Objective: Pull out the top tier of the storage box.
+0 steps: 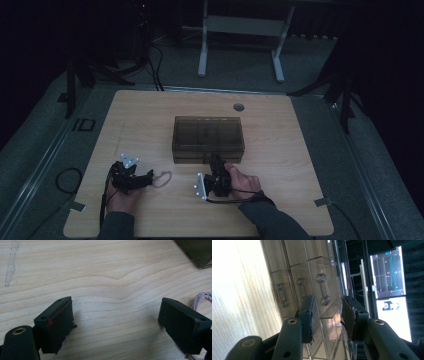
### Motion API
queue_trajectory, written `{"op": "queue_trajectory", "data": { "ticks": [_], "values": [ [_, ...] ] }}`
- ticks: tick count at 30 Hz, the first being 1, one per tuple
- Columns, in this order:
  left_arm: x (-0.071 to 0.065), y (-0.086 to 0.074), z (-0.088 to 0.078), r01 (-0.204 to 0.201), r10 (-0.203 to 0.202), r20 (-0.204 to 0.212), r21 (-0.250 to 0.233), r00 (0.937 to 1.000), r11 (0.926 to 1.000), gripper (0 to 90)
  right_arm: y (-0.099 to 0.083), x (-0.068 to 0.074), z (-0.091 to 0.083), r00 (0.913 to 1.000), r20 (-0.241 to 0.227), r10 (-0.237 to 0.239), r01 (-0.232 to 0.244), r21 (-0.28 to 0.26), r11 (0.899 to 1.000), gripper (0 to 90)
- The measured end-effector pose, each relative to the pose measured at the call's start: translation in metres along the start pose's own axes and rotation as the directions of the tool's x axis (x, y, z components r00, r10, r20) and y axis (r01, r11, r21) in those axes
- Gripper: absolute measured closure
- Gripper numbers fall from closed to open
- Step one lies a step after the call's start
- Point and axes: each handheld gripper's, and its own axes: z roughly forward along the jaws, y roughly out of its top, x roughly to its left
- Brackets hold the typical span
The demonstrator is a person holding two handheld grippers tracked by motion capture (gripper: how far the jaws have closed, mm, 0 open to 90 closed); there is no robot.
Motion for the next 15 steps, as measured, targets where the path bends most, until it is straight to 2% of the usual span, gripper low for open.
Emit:
{"op": "queue_trajectory", "data": {
  "ticks": [5,11,15],
  "values": [
    [0.000,0.000,0.000,0.001,-0.001,0.000,0.000,1.0000,1.0000,13.4,-0.002,-0.004,-0.002,0.9986,-0.037,0.039,-0.039,-0.012,0.999,61.2],
    [-0.001,0.000,-0.001,-0.002,0.002,0.004,-0.005,1.0000,1.0000,15.1,-0.005,-0.007,-0.003,0.9926,-0.090,0.082,-0.084,-0.019,0.996,60.3],
    [-0.001,0.002,-0.002,-0.001,0.001,0.003,0.020,1.0000,0.9998,16.8,-0.008,-0.012,-0.004,0.9876,-0.111,0.111,-0.114,-0.026,0.993,59.6]
  ]
}}
